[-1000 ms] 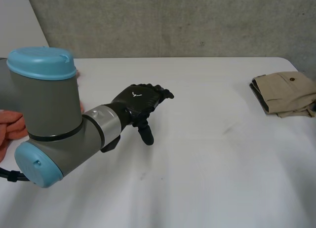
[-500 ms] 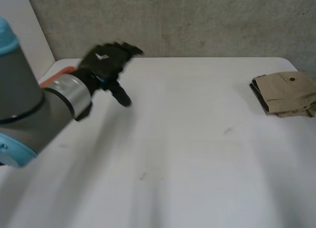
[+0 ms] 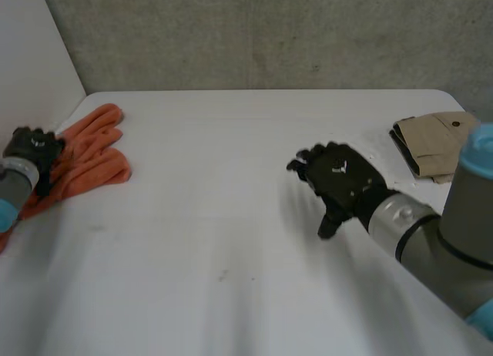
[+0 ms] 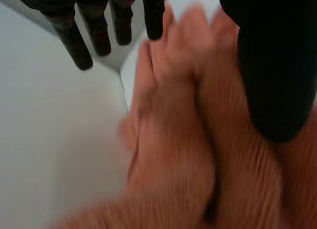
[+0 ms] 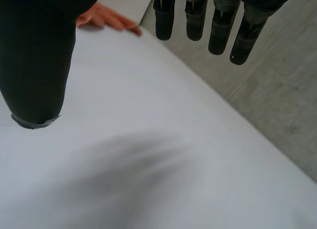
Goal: Fold the laundry.
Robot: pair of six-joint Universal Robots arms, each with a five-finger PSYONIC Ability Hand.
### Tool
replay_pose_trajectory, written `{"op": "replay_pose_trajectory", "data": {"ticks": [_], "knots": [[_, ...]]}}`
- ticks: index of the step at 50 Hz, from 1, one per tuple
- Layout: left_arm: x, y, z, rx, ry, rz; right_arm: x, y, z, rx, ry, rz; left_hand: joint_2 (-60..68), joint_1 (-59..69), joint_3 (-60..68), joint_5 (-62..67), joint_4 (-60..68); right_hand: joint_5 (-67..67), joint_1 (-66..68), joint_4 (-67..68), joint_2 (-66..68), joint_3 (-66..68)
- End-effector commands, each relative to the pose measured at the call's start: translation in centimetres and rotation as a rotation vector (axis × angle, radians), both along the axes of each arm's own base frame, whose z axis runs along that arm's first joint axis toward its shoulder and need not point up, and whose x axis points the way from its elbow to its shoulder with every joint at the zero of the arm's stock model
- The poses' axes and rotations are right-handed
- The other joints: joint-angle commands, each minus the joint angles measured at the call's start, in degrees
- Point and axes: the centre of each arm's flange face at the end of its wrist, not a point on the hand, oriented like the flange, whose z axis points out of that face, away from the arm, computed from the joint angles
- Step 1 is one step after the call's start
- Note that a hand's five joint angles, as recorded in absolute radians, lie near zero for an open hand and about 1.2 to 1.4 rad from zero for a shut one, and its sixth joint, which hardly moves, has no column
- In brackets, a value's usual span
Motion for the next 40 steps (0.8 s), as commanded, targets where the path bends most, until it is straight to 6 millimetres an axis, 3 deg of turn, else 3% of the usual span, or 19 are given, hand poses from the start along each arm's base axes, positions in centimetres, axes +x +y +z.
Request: {"op": "replay_pose_trajectory", "data": {"ticks": [1, 5, 9, 10, 13, 14, 15, 17, 18, 22, 24, 26, 27, 28, 33, 40], "knots": [[0.3, -1.1, -2.1, 0.006, -0.067, 0.023, -0.9, 0.3, -0.8, 0.021, 0.028, -0.019, 64.19, 64.40, 64.19, 63.71, 64.32, -3.32, -1.46, -3.30, -2.67, -1.84], [-2.2, -1.0, 0.0, -0.094, -0.083, 0.012, -1.0, 0.5, -0.1, -0.002, 0.019, -0.025, 66.34, 66.54, 66.34, 65.85, 66.46, -3.32, -1.46, -3.30, -2.67, -1.84], [-6.4, 1.4, 2.9, -0.177, -0.024, -0.037, -1.7, -0.1, 0.9, -0.030, 0.008, -0.057, 66.34, 66.54, 66.34, 65.85, 66.46, -3.32, -1.46, -3.30, -2.67, -1.84], [-8.6, 3.0, 4.5, -0.199, 0.049, -0.081, -2.0, -0.4, 1.1, -0.035, 0.005, -0.070, 66.34, 66.54, 66.34, 65.85, 66.46, -3.32, -1.46, -3.30, -2.67, -1.84], [-12.4, 6.1, 7.4, -0.227, 0.211, -0.172, -3.1, -1.4, 2.0, -0.061, -0.010, -0.119, 66.34, 66.54, 66.34, 65.85, 66.46, -3.32, -1.46, -3.30, -2.67, -1.84], [-14.8, 8.6, 9.1, -0.228, 0.336, -0.242, -3.3, -1.6, 2.3, -0.068, -0.015, -0.129, 66.34, 66.54, 66.34, 65.85, 66.46, -3.32, -1.46, -3.30, -2.67, -1.84], [-16.0, 9.9, 9.8, -0.220, 0.401, -0.280, -3.5, -1.9, 2.5, -0.074, -0.020, -0.139, 66.34, 66.54, 66.34, 65.85, 66.46, -3.32, -1.46, -3.30, -2.67, -1.84], [-18.2, 12.7, 10.5, -0.176, 0.523, -0.358, -4.1, -2.6, 3.0, -0.088, -0.025, -0.178, 66.34, 66.54, 66.34, 65.85, 66.46, -3.32, -1.46, -3.30, -2.67, -1.84], [-20.0, 15.5, 10.6, -0.103, 0.620, -0.429, -4.4, -2.8, 3.0, -0.089, -0.023, -0.194, 66.34, 66.54, 66.34, 65.85, 66.46, -3.32, -1.46, -3.30, -2.67, -1.84], [-23.6, 21.7, 9.6, 0.070, 0.732, -0.585, -5.2, -3.6, 3.4, -0.103, -0.017, -0.256, 66.34, 66.54, 66.34, 65.85, 66.46, -3.32, -1.46, -3.30, -2.67, -1.84], [-24.4, 23.2, 8.6, 0.131, 0.723, -0.618, -5.3, -3.7, 3.4, -0.104, -0.013, -0.265, 66.34, 66.54, 66.34, 65.85, 66.46, -3.32, -1.46, -3.30, -2.67, -1.84], [-25.0, 25.0, 6.3, 0.229, 0.666, -0.627, -5.3, -3.7, 3.3, -0.104, -0.008, -0.267, 20.31, 20.51, 20.31, 19.82, 20.43, -3.32, -1.46, -3.30, -2.67, -1.84], [-25.0, 25.5, 5.6, 0.257, 0.631, -0.627, -5.3, -3.7, 3.3, -0.101, -0.007, -0.267, 4.28, 4.49, 4.28, 3.79, 4.40, -3.32, -1.46, -3.30, -2.67, -1.84], [-25.2, 25.9, 5.2, 0.277, 0.595, -0.636, -5.3, -3.8, 3.2, -0.099, -0.007, -0.269, -3.66, -3.46, -3.66, -4.15, -3.54, -3.32, -1.46, -3.30, -2.67, -1.84], [-25.0, 26.3, 4.5, 0.281, 0.395, -0.662, -5.1, -4.4, 3.3, -0.105, -0.007, -0.262, -3.45, -3.24, -3.45, -3.94, -3.33, -3.32, -1.46, -3.30, -2.67, -1.84], [-23.1, 23.5, 6.1, 0.183, 0.357, -0.567, -5.1, -4.7, 3.4, -0.072, 0.012, -0.257, -3.62, -3.41, -3.62, -4.11, -3.49, -3.32, -1.46, -3.30, -2.67, -1.84]]}}
